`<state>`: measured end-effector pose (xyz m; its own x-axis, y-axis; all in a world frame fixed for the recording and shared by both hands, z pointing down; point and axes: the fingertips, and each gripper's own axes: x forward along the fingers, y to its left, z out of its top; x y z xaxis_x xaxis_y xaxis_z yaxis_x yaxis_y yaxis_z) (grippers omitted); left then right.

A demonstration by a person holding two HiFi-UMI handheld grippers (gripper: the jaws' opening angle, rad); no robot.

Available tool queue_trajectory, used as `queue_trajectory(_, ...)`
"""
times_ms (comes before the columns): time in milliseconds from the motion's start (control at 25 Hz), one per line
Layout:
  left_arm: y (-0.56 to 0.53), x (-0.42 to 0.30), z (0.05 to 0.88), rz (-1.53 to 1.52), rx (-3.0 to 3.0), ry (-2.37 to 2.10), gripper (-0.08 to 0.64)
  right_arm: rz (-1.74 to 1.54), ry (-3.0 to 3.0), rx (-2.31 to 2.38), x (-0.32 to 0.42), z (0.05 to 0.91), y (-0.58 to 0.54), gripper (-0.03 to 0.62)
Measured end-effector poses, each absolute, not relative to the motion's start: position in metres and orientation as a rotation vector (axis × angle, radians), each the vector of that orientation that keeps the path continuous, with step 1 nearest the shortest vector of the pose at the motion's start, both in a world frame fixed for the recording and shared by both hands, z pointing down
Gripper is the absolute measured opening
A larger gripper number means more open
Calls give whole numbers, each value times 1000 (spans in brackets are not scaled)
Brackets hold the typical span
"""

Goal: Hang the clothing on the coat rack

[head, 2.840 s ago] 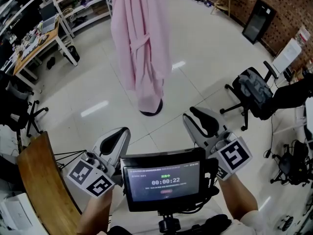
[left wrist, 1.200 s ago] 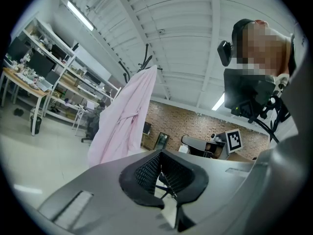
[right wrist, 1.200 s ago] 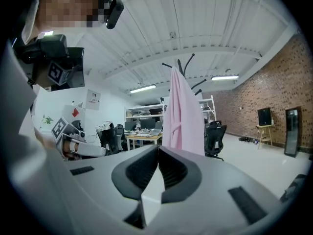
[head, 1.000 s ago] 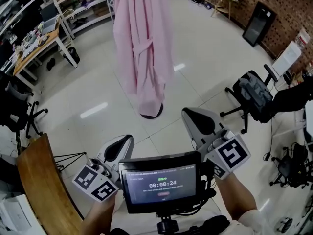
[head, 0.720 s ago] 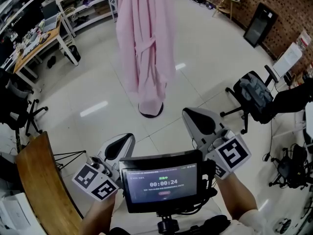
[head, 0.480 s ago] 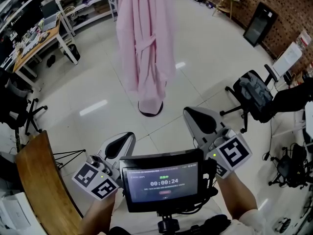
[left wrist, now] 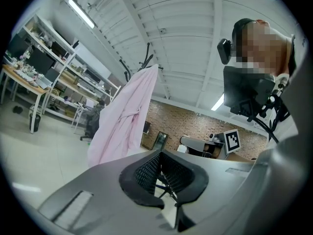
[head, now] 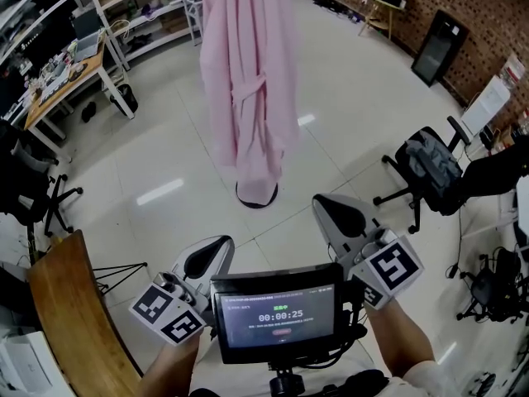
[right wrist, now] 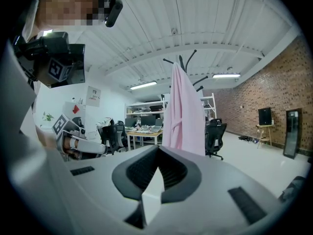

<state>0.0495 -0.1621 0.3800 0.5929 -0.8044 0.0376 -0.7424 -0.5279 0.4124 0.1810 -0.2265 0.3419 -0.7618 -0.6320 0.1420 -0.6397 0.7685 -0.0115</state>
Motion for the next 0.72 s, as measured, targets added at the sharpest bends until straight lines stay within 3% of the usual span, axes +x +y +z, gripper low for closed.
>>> queue_trajectory(720,-170,47,378,-241,2449,-1265,2,56,-2840,1001,176,340,-236,6)
